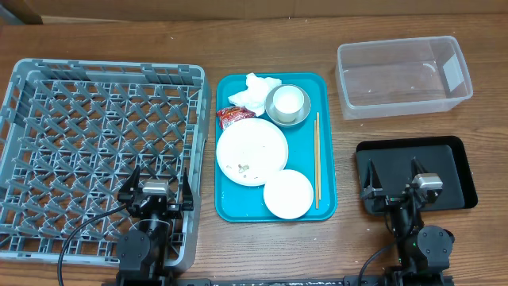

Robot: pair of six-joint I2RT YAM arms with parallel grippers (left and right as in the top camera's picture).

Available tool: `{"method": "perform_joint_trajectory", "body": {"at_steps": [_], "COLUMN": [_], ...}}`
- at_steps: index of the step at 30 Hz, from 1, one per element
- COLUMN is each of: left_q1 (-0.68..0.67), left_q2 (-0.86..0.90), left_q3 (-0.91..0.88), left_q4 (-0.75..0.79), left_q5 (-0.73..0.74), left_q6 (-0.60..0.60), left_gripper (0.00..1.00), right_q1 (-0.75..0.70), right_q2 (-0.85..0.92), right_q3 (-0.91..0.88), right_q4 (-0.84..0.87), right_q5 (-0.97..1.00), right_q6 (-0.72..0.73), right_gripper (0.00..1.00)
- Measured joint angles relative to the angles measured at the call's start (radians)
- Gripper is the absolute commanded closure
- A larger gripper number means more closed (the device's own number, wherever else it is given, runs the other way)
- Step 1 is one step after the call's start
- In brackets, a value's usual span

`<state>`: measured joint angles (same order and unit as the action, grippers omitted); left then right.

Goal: Sort waste into correct bins and load items into the dishwasher

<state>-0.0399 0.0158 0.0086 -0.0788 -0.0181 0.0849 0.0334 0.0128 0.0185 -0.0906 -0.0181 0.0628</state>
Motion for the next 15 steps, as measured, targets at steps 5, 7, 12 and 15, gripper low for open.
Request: {"method": "perform_joint_trajectory", "body": {"at_steps": [5, 7, 12, 15], "left_q1": [0.0, 0.0, 0.0, 0.0], "left_q2": [0.0, 0.0, 0.0, 0.0], "left_q3": [0.0, 0.0, 0.0, 0.0], "left_q4": [0.0, 0.0, 0.003, 0.004], "left_q5": [0.0, 0.0, 0.006, 0.038], "left_q6": [0.0, 0.0, -0.002, -0.018], "left_gripper": [0.0, 0.0, 0.0, 0.0], "right_q1": [0.0, 0.0, 0.0, 0.0], "right_q2": [0.0, 0.0, 0.0, 0.0], "right_q3": [0.0, 0.0, 0.0, 0.0], "right_q4": [0.0, 0.0, 0.001, 0.001], "right_q5": [0.0, 0.0, 0.0, 0.0], "right_q6": [0.0, 0.0, 0.0, 0.0], "right_gripper": [0.0, 0.0, 0.0, 0.0]}}
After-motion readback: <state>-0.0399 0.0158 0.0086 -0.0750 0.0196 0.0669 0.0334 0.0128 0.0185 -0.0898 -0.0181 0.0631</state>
